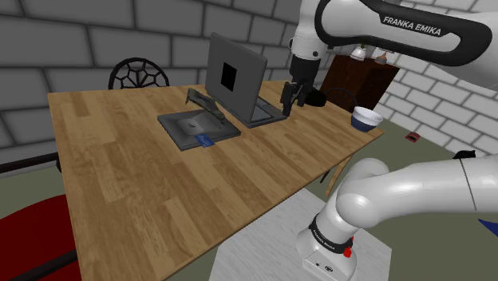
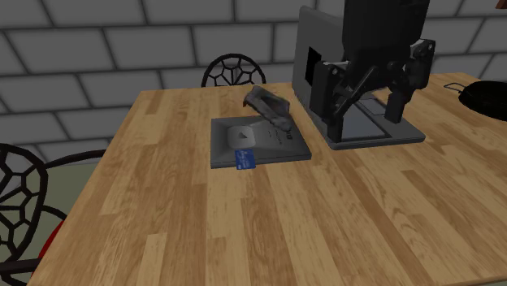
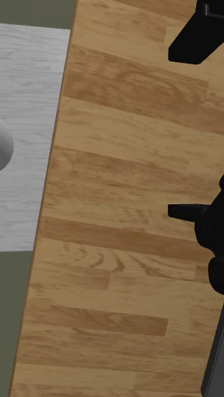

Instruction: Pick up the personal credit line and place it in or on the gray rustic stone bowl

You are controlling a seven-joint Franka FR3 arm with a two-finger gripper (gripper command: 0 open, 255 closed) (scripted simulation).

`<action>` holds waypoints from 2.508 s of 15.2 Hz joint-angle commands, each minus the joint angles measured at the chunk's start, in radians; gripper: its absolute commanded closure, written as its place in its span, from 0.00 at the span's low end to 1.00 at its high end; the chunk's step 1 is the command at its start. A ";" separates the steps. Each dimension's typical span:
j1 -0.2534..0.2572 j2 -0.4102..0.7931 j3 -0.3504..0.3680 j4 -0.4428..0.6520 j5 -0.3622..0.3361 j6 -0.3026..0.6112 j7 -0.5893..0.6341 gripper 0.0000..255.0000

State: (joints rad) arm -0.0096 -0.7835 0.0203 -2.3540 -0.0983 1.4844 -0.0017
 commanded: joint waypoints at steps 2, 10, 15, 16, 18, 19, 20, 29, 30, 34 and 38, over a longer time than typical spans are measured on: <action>0.001 0.020 0.004 -0.012 0.007 0.034 0.013 0.00; 0.009 0.226 0.039 -0.054 0.055 0.307 0.105 0.00; 0.012 0.388 0.060 -0.032 0.074 0.465 0.157 0.00; 0.012 0.423 0.065 -0.024 0.076 0.494 0.167 0.00; 0.013 0.493 0.072 -0.002 0.080 0.550 0.186 0.00; 0.014 0.529 0.076 0.011 0.081 0.577 0.196 0.00; 0.015 0.565 0.079 0.025 0.082 0.603 0.206 0.00; 0.024 0.880 0.098 0.201 0.073 0.774 0.286 0.00; 0.024 0.888 0.097 0.196 0.071 0.787 0.287 0.00; 0.025 0.920 0.096 0.178 0.065 0.837 0.291 0.00; 0.025 0.942 0.096 0.168 0.061 0.869 0.295 0.00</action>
State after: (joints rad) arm 0.0157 0.1412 0.1166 -2.1815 -0.0377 2.3355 0.2913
